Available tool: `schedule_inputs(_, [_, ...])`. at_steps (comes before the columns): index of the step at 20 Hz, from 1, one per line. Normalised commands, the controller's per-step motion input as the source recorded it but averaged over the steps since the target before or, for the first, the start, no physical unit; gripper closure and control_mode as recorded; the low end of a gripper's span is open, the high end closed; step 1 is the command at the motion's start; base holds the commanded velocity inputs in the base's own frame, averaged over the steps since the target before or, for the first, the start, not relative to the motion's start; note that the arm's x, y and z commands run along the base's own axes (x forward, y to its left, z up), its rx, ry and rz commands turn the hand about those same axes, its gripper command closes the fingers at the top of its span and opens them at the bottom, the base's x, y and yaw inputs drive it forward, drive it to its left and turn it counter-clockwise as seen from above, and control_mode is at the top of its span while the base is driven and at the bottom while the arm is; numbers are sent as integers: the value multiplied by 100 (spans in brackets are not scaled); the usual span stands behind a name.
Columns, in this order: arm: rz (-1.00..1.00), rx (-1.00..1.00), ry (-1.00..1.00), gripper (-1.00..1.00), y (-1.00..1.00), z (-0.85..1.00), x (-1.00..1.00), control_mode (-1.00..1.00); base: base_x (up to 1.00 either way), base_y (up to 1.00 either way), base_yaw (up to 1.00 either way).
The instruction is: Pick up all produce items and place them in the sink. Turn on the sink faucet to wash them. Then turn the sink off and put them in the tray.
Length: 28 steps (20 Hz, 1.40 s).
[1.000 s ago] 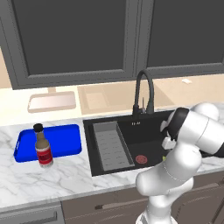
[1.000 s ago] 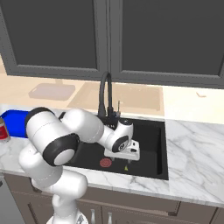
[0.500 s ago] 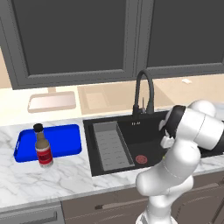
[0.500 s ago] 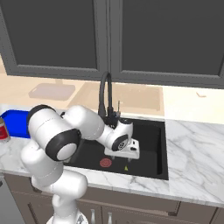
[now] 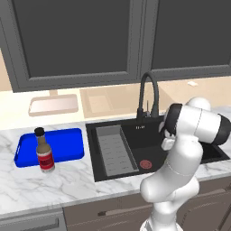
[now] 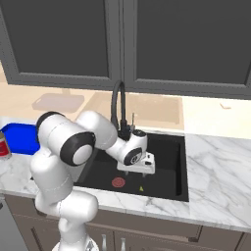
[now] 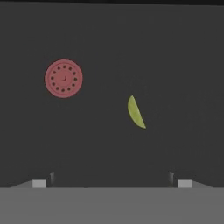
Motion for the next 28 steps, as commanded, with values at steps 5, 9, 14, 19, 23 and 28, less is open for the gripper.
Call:
schedule_inputs(5, [4, 3, 0, -100, -6, -21, 23, -100, 0, 0, 0])
schedule_inputs(9, [11, 4, 0, -100, -16, -18, 20, -100, 0, 0, 0])
schedule_inputs(14, [13, 1, 0, -100, -15, -24, 18, -100, 0, 0, 0])
schedule_inputs(19, [7, 0, 0, -100, -1, -13, 10, -100, 0, 0, 0])
schedule_inputs(23, [0, 0, 0, -100, 0, -8, 2, -100, 0, 0, 0])
schedule_inputs(28, [0, 0, 0, -100, 0, -18, 3, -100, 0, 0, 0])
